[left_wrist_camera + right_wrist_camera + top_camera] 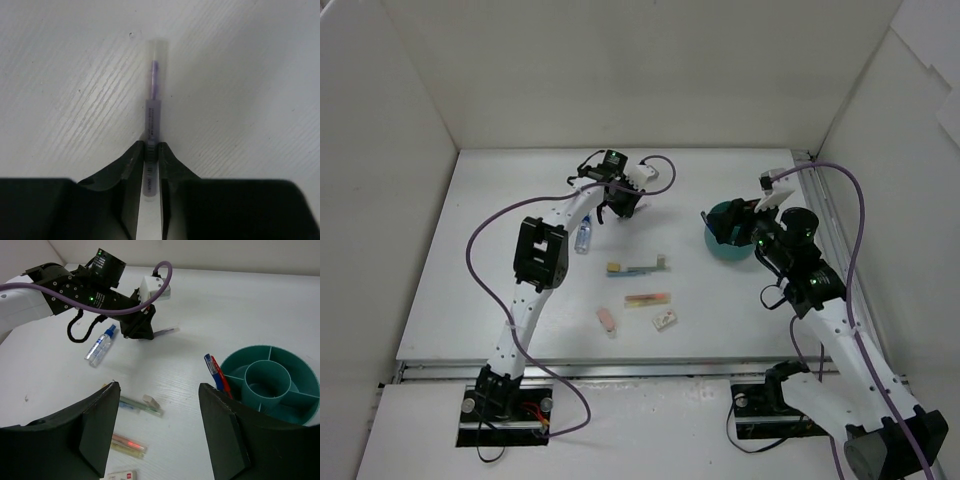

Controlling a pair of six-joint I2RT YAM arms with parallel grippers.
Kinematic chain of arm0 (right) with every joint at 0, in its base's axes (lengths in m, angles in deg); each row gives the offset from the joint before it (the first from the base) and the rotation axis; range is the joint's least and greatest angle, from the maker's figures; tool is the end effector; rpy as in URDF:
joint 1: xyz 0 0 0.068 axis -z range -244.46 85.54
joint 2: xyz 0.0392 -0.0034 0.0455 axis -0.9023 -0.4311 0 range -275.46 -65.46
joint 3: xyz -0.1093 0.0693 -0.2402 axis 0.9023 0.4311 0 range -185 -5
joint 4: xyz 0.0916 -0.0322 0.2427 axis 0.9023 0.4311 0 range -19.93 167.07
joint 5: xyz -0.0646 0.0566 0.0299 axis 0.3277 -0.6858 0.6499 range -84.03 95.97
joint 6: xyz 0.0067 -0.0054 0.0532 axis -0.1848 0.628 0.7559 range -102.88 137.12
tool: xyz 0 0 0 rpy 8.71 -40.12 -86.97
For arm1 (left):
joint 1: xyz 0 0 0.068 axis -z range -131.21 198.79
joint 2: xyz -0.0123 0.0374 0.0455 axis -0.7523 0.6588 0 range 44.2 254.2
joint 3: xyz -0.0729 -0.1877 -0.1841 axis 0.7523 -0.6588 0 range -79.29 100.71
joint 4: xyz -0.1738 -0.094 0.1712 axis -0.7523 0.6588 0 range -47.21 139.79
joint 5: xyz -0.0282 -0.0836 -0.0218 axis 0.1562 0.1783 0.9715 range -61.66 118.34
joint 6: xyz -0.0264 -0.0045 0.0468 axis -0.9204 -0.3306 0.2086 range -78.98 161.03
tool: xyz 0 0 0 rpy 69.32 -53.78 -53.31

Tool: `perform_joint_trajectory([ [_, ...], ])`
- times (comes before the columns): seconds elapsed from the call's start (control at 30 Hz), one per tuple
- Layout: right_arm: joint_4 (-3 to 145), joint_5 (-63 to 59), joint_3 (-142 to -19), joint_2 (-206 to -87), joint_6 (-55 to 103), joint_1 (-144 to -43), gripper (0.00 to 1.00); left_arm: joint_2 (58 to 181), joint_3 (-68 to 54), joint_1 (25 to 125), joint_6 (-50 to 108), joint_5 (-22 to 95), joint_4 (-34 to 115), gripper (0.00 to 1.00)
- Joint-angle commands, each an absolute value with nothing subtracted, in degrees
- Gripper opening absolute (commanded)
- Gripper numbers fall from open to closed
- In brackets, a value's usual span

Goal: Sort the stationery into containers
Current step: Pick up the pen from the center of the board, then place the pen in the storage box.

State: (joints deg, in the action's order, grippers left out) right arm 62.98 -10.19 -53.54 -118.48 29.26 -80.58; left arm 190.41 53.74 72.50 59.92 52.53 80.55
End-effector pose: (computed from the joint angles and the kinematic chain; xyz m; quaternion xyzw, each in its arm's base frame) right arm 0.2067 0.0701 0.3701 -0.1252 0.6800 0.2689 0.6705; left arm 0.5057 -0.2379 0.1803 0.4000 0.8331 -0.2110 0.3184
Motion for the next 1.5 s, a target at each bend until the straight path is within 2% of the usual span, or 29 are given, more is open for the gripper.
perform_joint_trajectory([
  [0.0, 60.1, -7.9, -53.3, -116.0, 28.8, -80.2, 0.62, 188.0, 54.6, 71.9, 59.0, 52.7, 83.8, 0.10],
  [0.07, 60.1, -7.8, -52.7, -115.4, 28.9, -80.0, 0.62, 186.2, 51.1, 71.9, 58.5, 51.6, 82.1, 0.07],
  [0.1, 60.1, -7.7, -52.6, -115.2, 28.9, -79.9, 0.63, 185.2, 50.3, 71.9, 58.3, 51.4, 81.4, 0.00],
  [0.27, 59.8, -6.2, -51.5, -114.9, 29.9, -79.8, 0.70, 181.3, 45.3, 73.0, 56.2, 53.0, 78.6, 0.00],
  [0.37, 59.6, -5.6, -51.4, -114.9, 30.5, -79.8, 0.77, 173.7, 38.0, 73.0, 51.8, 56.5, 70.1, 0.00],
  [0.5, 58.5, -4.0, -50.8, -114.2, 31.6, -79.6, 0.86, 158.9, 24.8, 73.6, 45.7, 62.0, 50.0, 0.00],
  [0.7, 54.1, -4.4, -49.3, -114.9, 34.3, -78.9, 0.90, 146.8, 10.2, 77.4, 42.2, 62.4, 30.6, 0.00],
  [0.83, 52.2, -0.1, -47.2, -111.9, 36.5, -78.4, 0.91, 148.3, 9.4, 78.5, 33.7, 65.4, 20.3, 0.00],
  [1.07, 54.2, 10.2, -43.9, -104.7, 39.2, -77.5, 0.92, 161.9, 19.9, 81.0, 17.9, 66.2, 1.2, 0.00],
  [1.2, 61.3, 21.7, -43.3, -98.0, 40.7, -77.0, 0.96, 167.2, 27.6, 83.9, 16.1, 63.5, 0.9, 0.00],
  [1.3, 64.6, 25.9, -42.5, -94.0, 40.4, -76.9, 0.98, 170.9, 32.1, 86.2, 18.1, 59.7, 4.0, 0.00],
  [1.47, 68.2, 29.0, -42.4, -91.4, 39.7, -76.7, 0.98, 173.3, 30.4, 87.5, 15.3, 57.5, 0.7, 0.00],
])
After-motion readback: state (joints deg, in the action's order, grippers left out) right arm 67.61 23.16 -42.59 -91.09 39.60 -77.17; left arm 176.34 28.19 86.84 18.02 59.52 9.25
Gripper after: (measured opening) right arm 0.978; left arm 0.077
